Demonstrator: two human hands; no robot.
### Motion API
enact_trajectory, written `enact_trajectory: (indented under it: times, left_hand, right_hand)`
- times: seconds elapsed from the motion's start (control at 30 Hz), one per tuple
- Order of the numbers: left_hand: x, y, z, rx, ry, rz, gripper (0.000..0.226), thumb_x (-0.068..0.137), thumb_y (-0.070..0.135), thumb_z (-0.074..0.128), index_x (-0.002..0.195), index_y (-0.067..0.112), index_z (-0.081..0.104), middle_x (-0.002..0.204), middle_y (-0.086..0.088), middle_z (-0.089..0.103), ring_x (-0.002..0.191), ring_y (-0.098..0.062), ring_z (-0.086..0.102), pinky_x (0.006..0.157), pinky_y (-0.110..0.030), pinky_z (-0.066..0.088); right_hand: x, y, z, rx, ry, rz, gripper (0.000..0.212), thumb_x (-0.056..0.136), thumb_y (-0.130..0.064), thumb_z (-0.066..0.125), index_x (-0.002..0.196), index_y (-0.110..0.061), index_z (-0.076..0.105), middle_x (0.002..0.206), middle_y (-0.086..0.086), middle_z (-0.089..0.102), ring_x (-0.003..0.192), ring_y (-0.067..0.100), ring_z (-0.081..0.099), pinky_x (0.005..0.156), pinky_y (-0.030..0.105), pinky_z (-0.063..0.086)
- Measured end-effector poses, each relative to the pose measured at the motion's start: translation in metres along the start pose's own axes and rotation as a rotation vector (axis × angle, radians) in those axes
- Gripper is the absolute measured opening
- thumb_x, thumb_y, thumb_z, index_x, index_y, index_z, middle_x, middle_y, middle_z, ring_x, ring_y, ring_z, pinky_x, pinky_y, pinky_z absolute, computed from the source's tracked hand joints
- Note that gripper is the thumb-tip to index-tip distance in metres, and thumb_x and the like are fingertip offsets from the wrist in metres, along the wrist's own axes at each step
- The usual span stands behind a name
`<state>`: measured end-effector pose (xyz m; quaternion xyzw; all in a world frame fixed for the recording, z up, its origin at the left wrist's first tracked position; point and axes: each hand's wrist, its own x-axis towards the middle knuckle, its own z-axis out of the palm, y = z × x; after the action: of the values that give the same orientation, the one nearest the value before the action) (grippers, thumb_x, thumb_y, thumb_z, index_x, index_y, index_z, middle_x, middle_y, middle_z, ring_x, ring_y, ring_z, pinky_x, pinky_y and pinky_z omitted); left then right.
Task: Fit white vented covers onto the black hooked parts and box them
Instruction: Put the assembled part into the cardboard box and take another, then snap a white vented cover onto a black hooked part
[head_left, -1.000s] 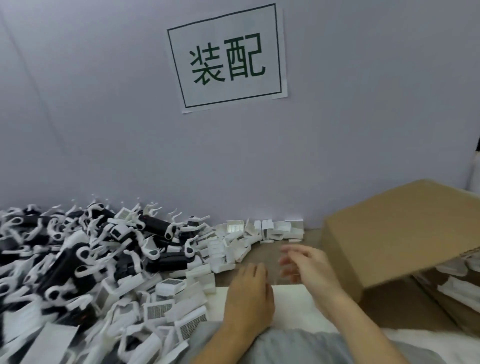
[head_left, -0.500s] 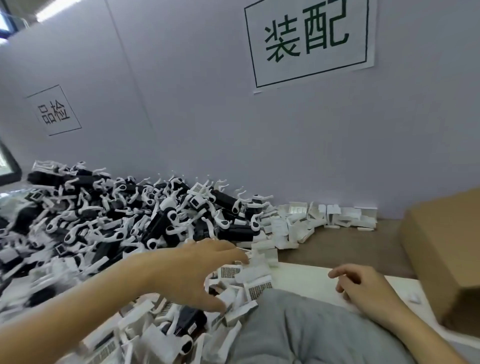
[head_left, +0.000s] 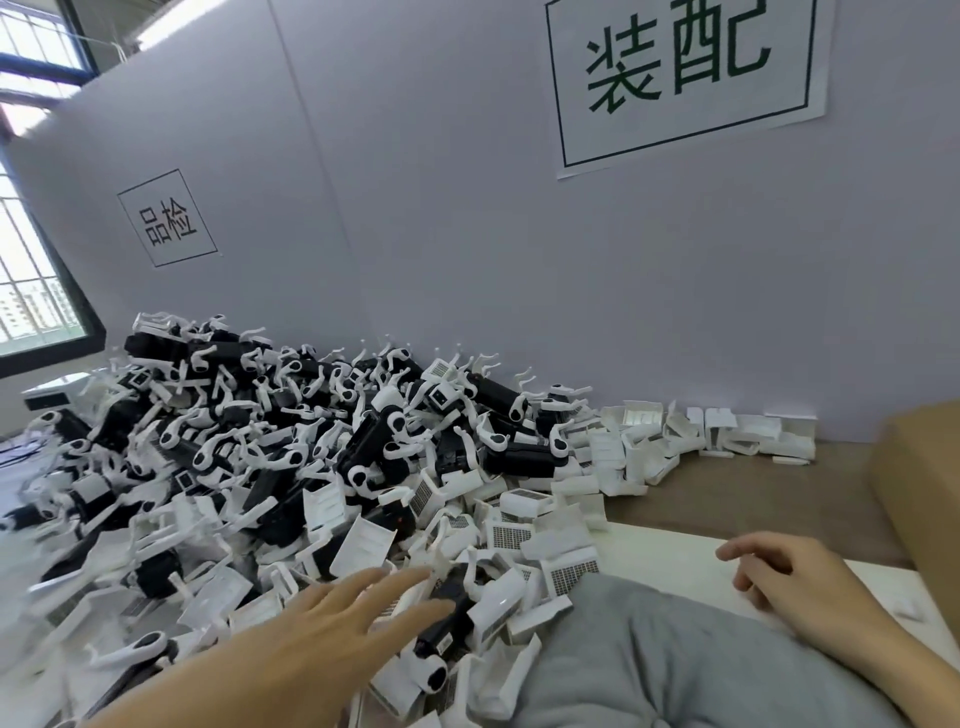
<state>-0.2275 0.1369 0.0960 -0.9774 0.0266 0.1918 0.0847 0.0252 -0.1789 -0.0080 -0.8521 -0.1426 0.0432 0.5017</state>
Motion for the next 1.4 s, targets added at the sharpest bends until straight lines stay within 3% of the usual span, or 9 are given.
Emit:
enact_trajectory:
  times: [0.17,0.33,0.43,0.53,0.7,1.0,1.2,1.3,1.4]
  left_hand:
    - [0.011,-0.006,0.000,-0.003,0.107,0.048,0.055,0.097,0.050,0.052,0.139,0.056,0.016,0.145,0.021,0.025,0.124,-0.005,0.036,0.103,-0.035,0.043]
    - [0.032,-0.011,-0.017,-0.263,0.160,0.065,0.023,0.098,0.020,0.057,0.102,0.043,0.053,0.115,0.033,0.043,0.103,0.009,0.054,0.087,-0.024,0.054]
    - [0.045,-0.013,-0.035,-0.479,0.220,0.052,0.015,0.098,0.021,0.061,0.089,0.032,0.054,0.095,0.016,0.059,0.082,0.014,0.061,0.072,-0.012,0.053]
    - [0.061,-0.017,-0.050,-0.781,0.379,0.036,0.010,0.097,0.022,0.061,0.088,0.019,0.057,0.078,0.005,0.068,0.069,-0.001,0.064,0.061,-0.019,0.053]
    - [0.095,0.002,-0.057,-1.228,0.586,-0.079,0.025,0.099,0.031,0.056,0.081,0.013,0.057,0.069,0.009,0.069,0.060,0.000,0.061,0.069,-0.030,0.043]
    - [0.159,0.080,-0.101,-1.802,1.002,-0.180,0.029,0.101,0.032,0.058,0.088,0.006,0.063,0.085,-0.003,0.070,0.079,-0.022,0.068,0.061,-0.033,0.061]
    - [0.217,0.164,-0.070,-1.621,1.091,-0.126,0.024,0.099,0.024,0.059,0.079,0.011,0.053,0.072,0.000,0.060,0.061,-0.004,0.052,0.063,-0.025,0.050]
    - [0.233,0.185,-0.047,-1.431,1.069,0.052,0.024,0.094,0.011,0.064,0.074,0.020,0.054,0.081,0.006,0.064,0.072,-0.003,0.059,0.066,-0.019,0.049]
    - [0.244,0.185,-0.039,-1.333,1.090,0.164,0.027,0.087,0.004,0.068,0.070,0.022,0.057,0.106,0.012,0.068,0.098,-0.005,0.065,0.078,-0.018,0.053]
  right_hand:
    - [-0.001,0.000,-0.001,-0.004,-0.001,-0.002,0.032,0.092,-0.001,0.054,0.081,-0.023,0.076,0.068,-0.001,0.072,0.051,0.009,0.062,0.059,0.033,0.048]
    - [-0.001,-0.001,-0.001,0.014,-0.009,0.002,0.032,0.092,0.000,0.054,0.082,-0.021,0.075,0.068,0.001,0.071,0.052,0.011,0.061,0.059,0.030,0.046]
    - [-0.001,-0.001,-0.001,0.024,-0.010,0.001,0.031,0.093,-0.001,0.053,0.082,-0.021,0.075,0.068,0.000,0.071,0.051,0.008,0.060,0.052,0.022,0.043]
    - [-0.001,-0.001,-0.002,0.034,-0.017,0.001,0.031,0.092,-0.001,0.053,0.082,-0.021,0.075,0.068,0.000,0.071,0.051,0.008,0.061,0.052,0.021,0.044]
    - [-0.002,-0.003,-0.002,0.051,-0.014,0.005,0.031,0.093,-0.002,0.053,0.082,-0.021,0.075,0.067,0.000,0.072,0.050,0.007,0.060,0.045,0.014,0.039]
    - [-0.002,-0.008,-0.002,0.142,0.037,-0.088,0.030,0.095,0.000,0.055,0.082,-0.018,0.076,0.068,0.005,0.071,0.053,0.010,0.060,0.053,0.015,0.046]
    - [0.005,-0.010,-0.002,0.447,0.076,-0.040,0.038,0.104,-0.019,0.046,0.086,-0.003,0.076,0.072,0.015,0.074,0.059,0.027,0.069,0.062,0.035,0.044]
    - [0.011,-0.005,-0.006,0.636,0.012,0.130,0.060,0.100,-0.050,0.042,0.080,-0.008,0.080,0.080,0.015,0.076,0.065,0.030,0.072,0.068,0.039,0.045]
    - [0.014,-0.002,-0.008,0.682,-0.045,0.149,0.054,0.086,-0.068,0.050,0.092,-0.023,0.081,0.093,0.012,0.077,0.079,0.029,0.075,0.079,0.043,0.052]
